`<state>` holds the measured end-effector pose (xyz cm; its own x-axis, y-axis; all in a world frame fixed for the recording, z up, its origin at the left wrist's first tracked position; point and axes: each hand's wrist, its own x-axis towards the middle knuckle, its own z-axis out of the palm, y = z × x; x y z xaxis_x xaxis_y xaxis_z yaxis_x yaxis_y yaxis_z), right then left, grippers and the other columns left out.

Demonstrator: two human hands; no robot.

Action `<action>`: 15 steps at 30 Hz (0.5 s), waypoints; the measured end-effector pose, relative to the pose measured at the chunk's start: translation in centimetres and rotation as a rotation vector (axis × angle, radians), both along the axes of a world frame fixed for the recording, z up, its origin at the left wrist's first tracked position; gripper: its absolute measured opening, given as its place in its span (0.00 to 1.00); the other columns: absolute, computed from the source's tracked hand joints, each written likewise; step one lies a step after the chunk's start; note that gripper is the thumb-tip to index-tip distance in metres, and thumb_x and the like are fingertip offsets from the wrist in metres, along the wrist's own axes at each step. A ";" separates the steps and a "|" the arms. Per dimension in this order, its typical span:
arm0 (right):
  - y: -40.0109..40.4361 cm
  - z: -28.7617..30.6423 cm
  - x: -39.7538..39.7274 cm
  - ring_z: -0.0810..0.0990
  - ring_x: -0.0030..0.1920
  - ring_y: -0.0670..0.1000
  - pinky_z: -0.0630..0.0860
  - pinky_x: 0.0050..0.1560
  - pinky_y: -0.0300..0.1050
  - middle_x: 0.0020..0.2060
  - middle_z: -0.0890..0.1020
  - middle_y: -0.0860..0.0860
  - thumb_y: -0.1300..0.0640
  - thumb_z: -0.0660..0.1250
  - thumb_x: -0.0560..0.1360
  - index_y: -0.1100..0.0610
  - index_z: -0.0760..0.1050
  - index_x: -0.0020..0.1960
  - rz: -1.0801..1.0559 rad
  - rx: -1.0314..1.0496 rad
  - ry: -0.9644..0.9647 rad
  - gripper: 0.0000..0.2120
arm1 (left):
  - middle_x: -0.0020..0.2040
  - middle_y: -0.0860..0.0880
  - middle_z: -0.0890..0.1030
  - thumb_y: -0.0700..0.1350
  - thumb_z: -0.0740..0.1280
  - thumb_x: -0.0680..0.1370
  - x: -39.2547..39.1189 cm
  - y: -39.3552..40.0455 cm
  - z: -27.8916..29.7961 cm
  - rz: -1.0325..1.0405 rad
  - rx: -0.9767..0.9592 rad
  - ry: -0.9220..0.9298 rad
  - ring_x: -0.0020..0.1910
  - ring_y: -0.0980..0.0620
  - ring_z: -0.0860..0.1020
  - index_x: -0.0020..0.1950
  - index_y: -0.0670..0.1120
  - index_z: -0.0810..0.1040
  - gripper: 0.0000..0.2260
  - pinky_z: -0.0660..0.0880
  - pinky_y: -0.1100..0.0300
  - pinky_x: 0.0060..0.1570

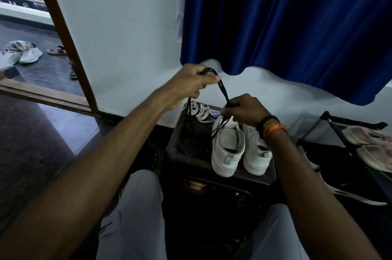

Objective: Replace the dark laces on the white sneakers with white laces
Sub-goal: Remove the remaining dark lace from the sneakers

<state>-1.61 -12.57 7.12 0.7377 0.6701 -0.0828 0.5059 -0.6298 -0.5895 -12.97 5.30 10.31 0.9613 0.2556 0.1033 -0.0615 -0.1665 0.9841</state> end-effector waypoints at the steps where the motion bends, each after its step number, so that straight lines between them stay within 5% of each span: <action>1: -0.1 -0.1 0.0 0.80 0.36 0.47 0.78 0.35 0.41 0.39 0.86 0.51 0.49 0.72 0.76 0.56 0.84 0.45 -0.001 0.013 -0.006 0.10 | 0.35 0.51 0.72 0.47 0.71 0.79 0.0 0.1 0.3 0.000 0.006 0.001 0.30 0.58 0.64 0.53 0.36 0.80 0.13 0.60 0.65 0.27; 9: 0.2 0.1 0.7 0.82 0.38 0.48 0.78 0.46 0.46 0.31 0.83 0.49 0.48 0.69 0.79 0.56 0.83 0.38 -0.132 0.224 -0.241 0.15 | 0.33 0.45 0.78 0.62 0.56 0.84 0.1 0.6 -2.5 -0.143 0.101 0.239 0.28 0.54 0.68 0.53 0.41 0.85 0.28 0.68 0.61 0.34; 15: 1.0 1.1 2.1 0.84 0.37 0.50 0.83 0.50 0.51 0.31 0.85 0.52 0.60 0.65 0.78 0.56 0.84 0.44 -0.223 0.519 -0.033 0.09 | 0.31 0.51 0.70 0.50 0.65 0.83 0.1 1.6 -7.2 -0.160 -0.002 0.218 0.28 0.58 0.65 0.55 0.37 0.82 0.17 0.63 0.62 0.33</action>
